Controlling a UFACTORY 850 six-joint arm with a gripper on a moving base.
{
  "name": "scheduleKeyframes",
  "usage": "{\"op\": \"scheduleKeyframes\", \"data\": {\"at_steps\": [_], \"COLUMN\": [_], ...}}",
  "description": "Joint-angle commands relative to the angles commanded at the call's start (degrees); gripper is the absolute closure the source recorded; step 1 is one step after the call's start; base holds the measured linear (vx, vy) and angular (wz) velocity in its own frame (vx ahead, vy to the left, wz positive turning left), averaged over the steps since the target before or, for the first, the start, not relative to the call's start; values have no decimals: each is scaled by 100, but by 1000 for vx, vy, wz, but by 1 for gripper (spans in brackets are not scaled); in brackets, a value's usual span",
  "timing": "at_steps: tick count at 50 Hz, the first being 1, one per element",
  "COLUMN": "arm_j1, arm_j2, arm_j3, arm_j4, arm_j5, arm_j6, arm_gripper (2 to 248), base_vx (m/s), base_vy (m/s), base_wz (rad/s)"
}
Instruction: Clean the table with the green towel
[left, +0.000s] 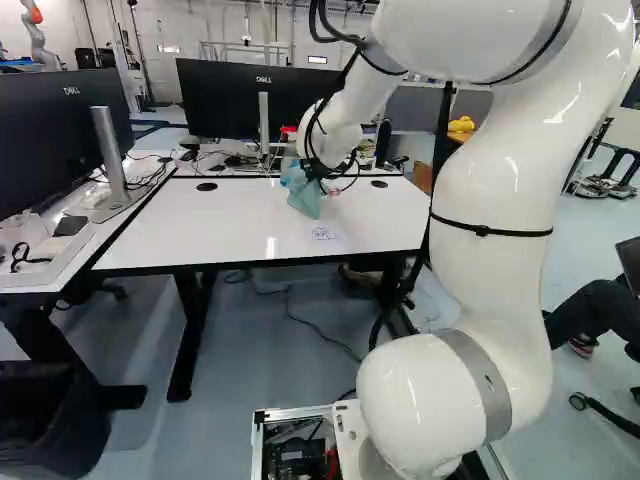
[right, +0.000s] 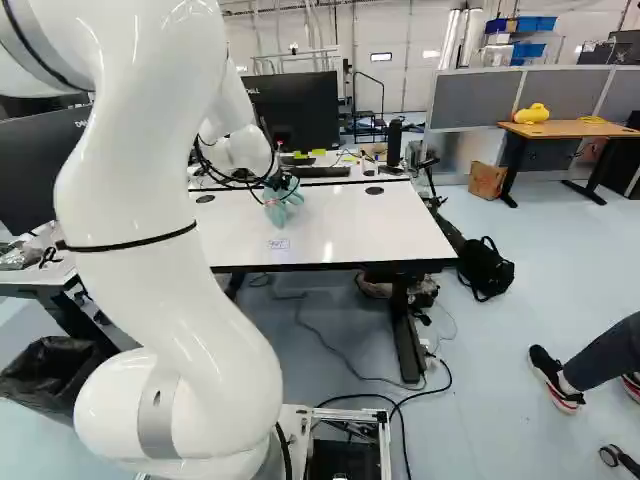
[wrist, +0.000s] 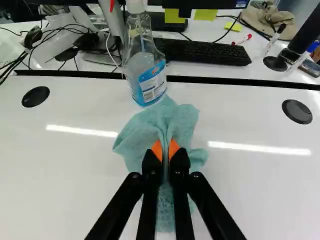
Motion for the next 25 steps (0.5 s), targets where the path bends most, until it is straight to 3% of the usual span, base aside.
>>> {"op": "scheduleKeyframes", "data": {"at_steps": [25], "arm_j1": [0], "arm_j2": [-296], "arm_j3": [-41], "arm_j4": [0], "arm_j5": [0], "arm_j6": [0], "arm_gripper": [215], "base_vx": [0], "base_vy": [0], "base_wz": [0]}}
